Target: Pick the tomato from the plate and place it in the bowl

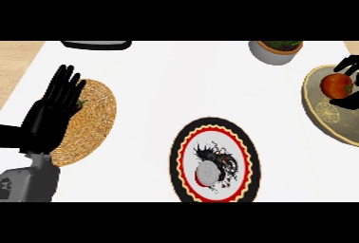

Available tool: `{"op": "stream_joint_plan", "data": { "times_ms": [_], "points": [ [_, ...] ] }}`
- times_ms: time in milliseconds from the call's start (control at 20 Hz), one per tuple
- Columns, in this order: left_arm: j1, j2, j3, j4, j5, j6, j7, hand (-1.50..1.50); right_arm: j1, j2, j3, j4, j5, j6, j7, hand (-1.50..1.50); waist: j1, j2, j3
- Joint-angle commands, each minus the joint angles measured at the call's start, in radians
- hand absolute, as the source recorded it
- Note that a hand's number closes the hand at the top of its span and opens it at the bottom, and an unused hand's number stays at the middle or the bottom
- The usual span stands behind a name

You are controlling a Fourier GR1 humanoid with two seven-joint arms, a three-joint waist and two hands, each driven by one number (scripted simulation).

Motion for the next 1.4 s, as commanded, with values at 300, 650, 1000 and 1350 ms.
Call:
{"op": "stream_joint_plan", "data": {
  "times_ms": [300, 650, 1000, 1350],
  "points": [
    [0.003, 0.01, 0.023, 0.015, 0.021, -0.021, -0.011, 0.0, -0.101, -0.025, -0.175, 0.177, -0.171, 0.12, -0.228, -1.5, 0.001, 0.001, 0.002],
    [-0.008, -0.002, 0.005, 0.005, 0.001, -0.005, -0.007, 0.0, -0.138, -0.085, -0.39, 0.253, -0.374, 0.175, -0.195, -1.5, -0.012, 0.001, 0.002],
    [-0.003, 0.021, 0.028, 0.015, 0.013, -0.023, -0.008, 0.0, -0.069, -0.246, -0.444, 0.296, -0.414, 0.248, -0.184, -1.5, -0.012, 0.005, 0.003],
    [0.009, -0.023, -0.003, -0.027, -0.003, 0.016, 0.002, 0.0, 0.066, -0.356, -0.472, 0.315, -0.435, 0.364, -0.258, -1.5, -0.016, 0.007, 0.009]
  ]
}}
